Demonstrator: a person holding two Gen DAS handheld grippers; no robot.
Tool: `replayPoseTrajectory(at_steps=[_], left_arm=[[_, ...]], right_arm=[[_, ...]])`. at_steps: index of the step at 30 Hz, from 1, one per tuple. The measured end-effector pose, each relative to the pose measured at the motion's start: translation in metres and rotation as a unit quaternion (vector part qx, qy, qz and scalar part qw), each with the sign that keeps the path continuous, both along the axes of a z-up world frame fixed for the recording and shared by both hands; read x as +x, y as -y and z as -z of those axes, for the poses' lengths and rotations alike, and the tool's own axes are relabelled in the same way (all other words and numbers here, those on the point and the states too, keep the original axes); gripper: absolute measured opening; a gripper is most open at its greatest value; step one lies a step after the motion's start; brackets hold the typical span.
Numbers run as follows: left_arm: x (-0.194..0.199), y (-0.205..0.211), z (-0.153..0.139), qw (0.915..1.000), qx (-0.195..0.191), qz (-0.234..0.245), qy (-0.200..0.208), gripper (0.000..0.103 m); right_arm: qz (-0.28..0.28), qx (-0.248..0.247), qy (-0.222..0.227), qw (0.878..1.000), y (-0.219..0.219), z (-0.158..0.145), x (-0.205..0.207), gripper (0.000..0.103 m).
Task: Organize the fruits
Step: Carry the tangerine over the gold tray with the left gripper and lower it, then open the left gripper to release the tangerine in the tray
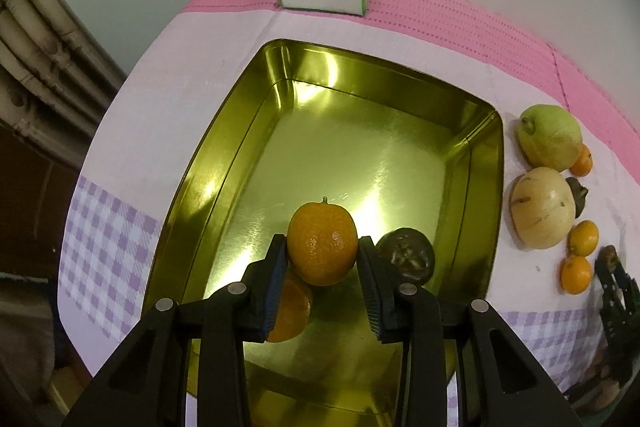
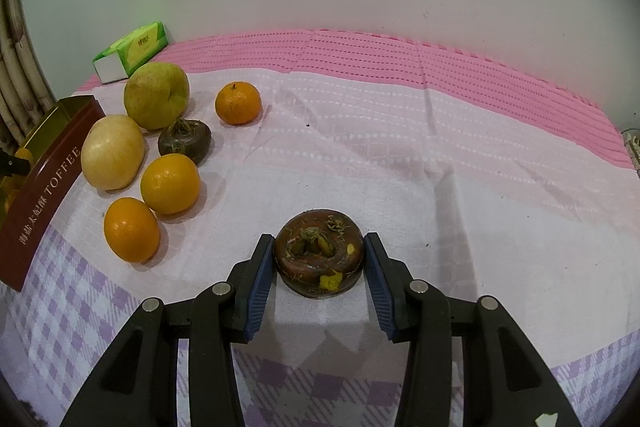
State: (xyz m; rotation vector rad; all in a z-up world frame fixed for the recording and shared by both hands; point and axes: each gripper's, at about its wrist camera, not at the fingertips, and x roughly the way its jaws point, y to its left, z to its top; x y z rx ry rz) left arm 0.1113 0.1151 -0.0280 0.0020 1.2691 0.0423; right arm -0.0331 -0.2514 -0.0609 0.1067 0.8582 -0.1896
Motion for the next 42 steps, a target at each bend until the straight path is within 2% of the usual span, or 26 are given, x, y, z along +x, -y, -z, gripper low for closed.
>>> replayPoseTrajectory(at_steps=[19, 34, 38, 42], left_arm=[[0.002, -0.003, 0.022, 0.9994, 0.029, 0.014, -0.011, 0.036], [-0.002, 0.002, 0.021, 0.9985, 0.048, 0.027, -0.002, 0.037], [-0.004, 0.000, 0.017, 0.9987, 0.043, 0.028, 0.004, 0.037], [-0.007, -0.002, 0.012, 0.9986, 0.045, 0.026, 0.007, 0.042]], right_arm=[[0.000, -0.002, -0.001, 1.000, -0.001, 0.002, 0.000, 0.042], [0.000, -0.002, -0.001, 1.000, -0.001, 0.002, 0.000, 0.042], [0.001, -0.003, -0.001, 1.000, -0.001, 0.002, 0.000, 0.042], [0.001, -0.003, -0.001, 1.000, -0.001, 0.002, 0.000, 0.042]])
